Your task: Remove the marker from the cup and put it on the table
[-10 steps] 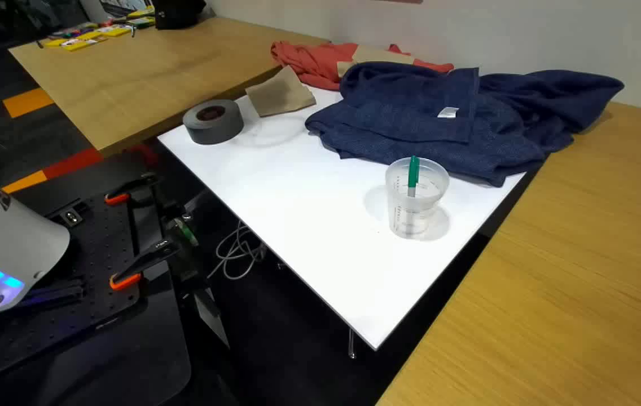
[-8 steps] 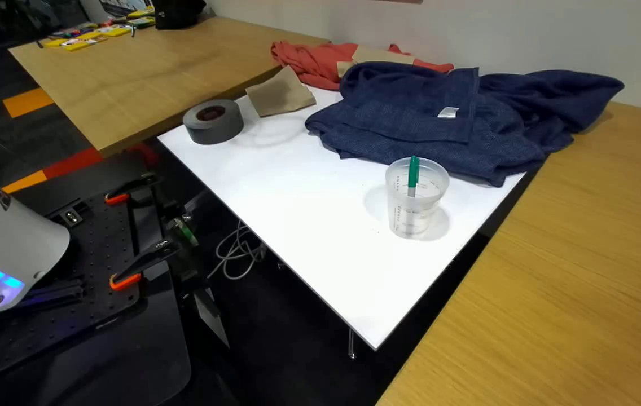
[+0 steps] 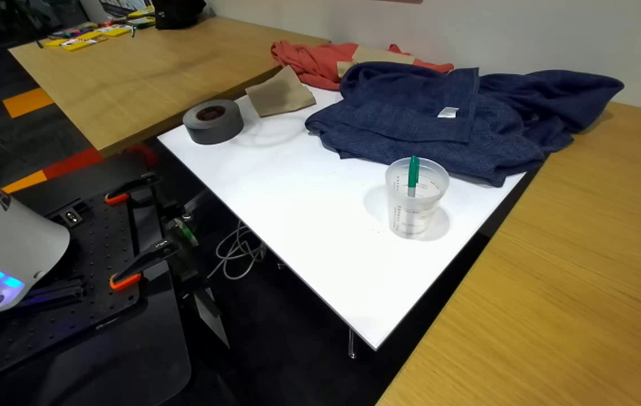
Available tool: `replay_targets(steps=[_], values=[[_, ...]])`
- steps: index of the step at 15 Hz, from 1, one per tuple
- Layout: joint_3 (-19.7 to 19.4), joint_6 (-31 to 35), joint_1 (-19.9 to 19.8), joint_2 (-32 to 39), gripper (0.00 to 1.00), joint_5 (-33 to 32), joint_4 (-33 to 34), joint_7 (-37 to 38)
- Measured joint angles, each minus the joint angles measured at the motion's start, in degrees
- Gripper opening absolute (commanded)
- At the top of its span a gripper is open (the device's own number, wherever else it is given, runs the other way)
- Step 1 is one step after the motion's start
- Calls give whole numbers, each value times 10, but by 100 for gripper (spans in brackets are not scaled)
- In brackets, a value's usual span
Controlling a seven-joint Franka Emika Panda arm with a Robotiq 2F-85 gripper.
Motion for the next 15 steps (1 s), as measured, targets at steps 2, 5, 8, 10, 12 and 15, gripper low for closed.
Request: replay_targets(steps=[2,5,8,10,12,15], values=[[0,0,0,0,100,0,0,0],[0,0,0,0,100,0,0,0],[0,0,0,0,100,0,0,0],[0,0,0,0,100,0,0,0],[0,0,0,0,100,0,0,0],[-1,29,-17,3,100,-7,0,40]])
